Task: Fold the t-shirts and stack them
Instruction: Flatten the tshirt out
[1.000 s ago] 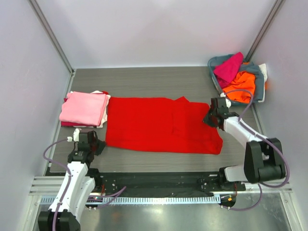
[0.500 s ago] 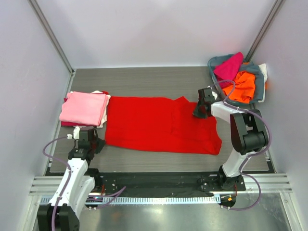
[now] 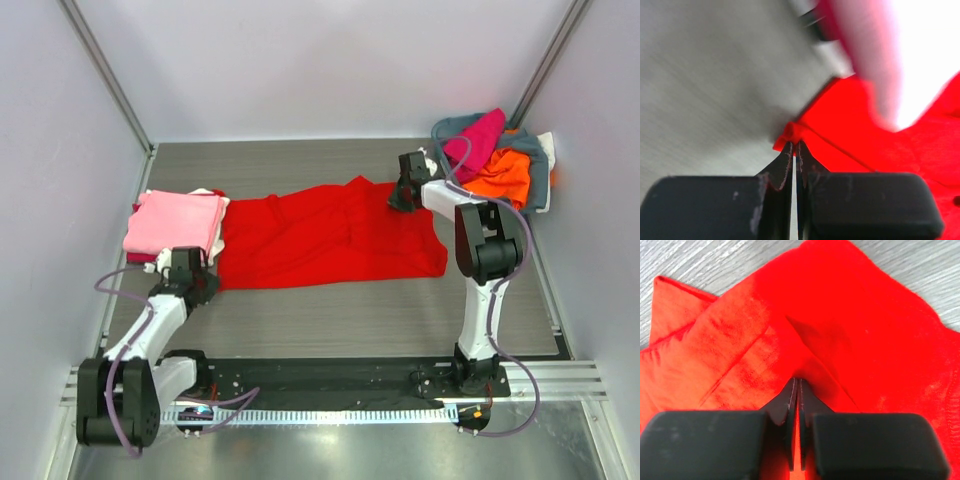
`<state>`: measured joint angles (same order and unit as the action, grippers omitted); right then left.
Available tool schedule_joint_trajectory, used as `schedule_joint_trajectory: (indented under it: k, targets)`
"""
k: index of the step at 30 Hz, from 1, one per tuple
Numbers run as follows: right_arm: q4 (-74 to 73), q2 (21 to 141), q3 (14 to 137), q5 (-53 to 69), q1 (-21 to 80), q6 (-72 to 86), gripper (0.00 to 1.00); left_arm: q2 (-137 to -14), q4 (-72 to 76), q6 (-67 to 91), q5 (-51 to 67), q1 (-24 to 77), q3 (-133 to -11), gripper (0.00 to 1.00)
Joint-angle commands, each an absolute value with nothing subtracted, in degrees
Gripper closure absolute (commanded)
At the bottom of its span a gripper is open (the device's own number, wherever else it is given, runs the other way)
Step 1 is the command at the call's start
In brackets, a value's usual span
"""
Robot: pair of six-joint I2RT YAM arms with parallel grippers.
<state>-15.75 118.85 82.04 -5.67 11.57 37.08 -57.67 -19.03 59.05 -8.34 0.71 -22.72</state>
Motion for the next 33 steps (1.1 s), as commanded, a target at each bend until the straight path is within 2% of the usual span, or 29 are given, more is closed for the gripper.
schedule_joint_trajectory:
  k: [1,5,8,16,19,26,28,30,33]
  targets:
    - [-19.1,118.6,83.8,-7.4,11.5,34.7,0.90,-61.4,-13.4,57.8,-8.3,0.3,-27.6,1.00]
    - [-16.9,108.8,78.5,-6.7,11.5,33.9,0.66,-61.7,-11.7,58.3,-7.5,0.3,-26.6,1.00]
    - [-15.9,102.1,71.1,-6.4,11.6,34.3,0.58,-59.3,-11.7,58.2,-7.6,0.3,-25.3,1.00]
    - [-13.8,75.5,44.7,-5.0,14.0,44.5,0.58,-54.2,-13.4,57.6,-8.8,0.3,-23.3,1.00]
    - [-13.3,69.1,37.3,-5.7,15.5,49.4,0.58,-53.7,-14.0,57.3,-8.8,0.3,-23.6,1.00]
    - [-13.4,62.6,28.7,-10.4,16.3,54.1,0.59,-52.1,-15.6,56.7,-8.5,0.3,-24.0,1.00]
    - [-13.3,62.5,27.6,-11.7,16.3,55.4,0.59,-51.6,-15.9,56.7,-8.5,0.2,-24.0,1.00]
    - [-13.4,63.5,26.9,-14.0,16.2,56.9,0.65,-51.1,-16.3,56.8,-8.4,0.3,-24.1,1.00]
    - [-13.3,66.4,27.2,-15.5,16.2,58.4,0.66,-50.5,-17.0,56.9,-8.5,0.3,-24.5,1.00]
